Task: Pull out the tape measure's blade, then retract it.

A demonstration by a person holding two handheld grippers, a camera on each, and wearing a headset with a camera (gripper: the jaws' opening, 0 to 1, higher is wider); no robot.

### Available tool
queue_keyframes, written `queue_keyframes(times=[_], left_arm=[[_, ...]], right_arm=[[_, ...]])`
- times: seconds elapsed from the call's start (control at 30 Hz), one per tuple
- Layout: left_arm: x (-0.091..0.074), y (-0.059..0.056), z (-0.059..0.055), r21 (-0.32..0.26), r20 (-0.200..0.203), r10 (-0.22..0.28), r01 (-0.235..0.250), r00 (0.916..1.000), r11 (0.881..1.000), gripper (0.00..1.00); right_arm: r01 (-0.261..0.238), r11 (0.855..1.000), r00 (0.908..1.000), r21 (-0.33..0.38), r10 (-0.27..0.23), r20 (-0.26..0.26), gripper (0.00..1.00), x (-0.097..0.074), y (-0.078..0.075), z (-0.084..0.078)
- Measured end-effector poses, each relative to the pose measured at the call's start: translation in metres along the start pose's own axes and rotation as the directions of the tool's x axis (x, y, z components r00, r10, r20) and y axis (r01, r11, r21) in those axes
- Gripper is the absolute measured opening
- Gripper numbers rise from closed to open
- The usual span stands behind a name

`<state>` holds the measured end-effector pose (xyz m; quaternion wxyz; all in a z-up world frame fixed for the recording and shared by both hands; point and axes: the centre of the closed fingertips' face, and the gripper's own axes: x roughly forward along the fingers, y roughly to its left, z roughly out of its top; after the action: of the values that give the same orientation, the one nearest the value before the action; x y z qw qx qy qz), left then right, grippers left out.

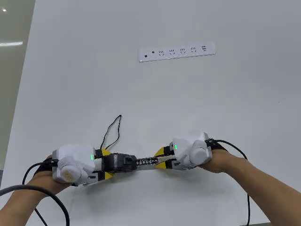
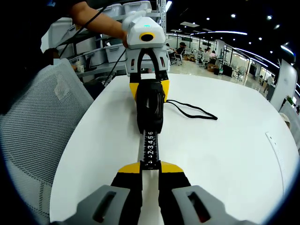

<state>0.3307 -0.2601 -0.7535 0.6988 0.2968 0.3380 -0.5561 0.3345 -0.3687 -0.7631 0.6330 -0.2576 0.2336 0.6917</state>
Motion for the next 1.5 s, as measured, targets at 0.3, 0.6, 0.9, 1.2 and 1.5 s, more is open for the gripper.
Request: queue_keyframes(times=[0.3,0.6,0.9,1.2,1.5], left_arm=[[0.000,0.000,0.000,-0.003,0.000,0.001,-0.001,1.0000,1.000,0.27],[0.000,-0.001,0.000,-0.003,0.000,0.002,-0.002,1.0000,1.000,0.27],[0.000,-0.001,0.000,-0.004,0.001,0.002,-0.002,1.0000,1.000,0.27],[0.000,0.000,0.000,-0.005,0.000,0.002,-0.002,1.0000,1.000,0.27],[0.000,0.000,0.000,-0.005,0.000,0.000,0.000,1.0000,1.000,0.27]], right_arm=[[-0.001,1.000,1.0000,-0.001,0.001,-0.002,0.09,-0.003,0.000,-0.002],[-0.001,1.000,1.0000,0.002,0.001,-0.008,0.09,-0.007,0.000,-0.005],[-0.001,1.000,0.9999,0.006,0.001,-0.013,0.09,-0.011,0.000,-0.008],[-0.001,1.000,0.9999,0.008,0.001,-0.016,0.09,-0.014,0.000,-0.012],[0.000,1.000,0.9998,0.015,0.000,-0.021,0.09,-0.017,0.000,-0.015]])
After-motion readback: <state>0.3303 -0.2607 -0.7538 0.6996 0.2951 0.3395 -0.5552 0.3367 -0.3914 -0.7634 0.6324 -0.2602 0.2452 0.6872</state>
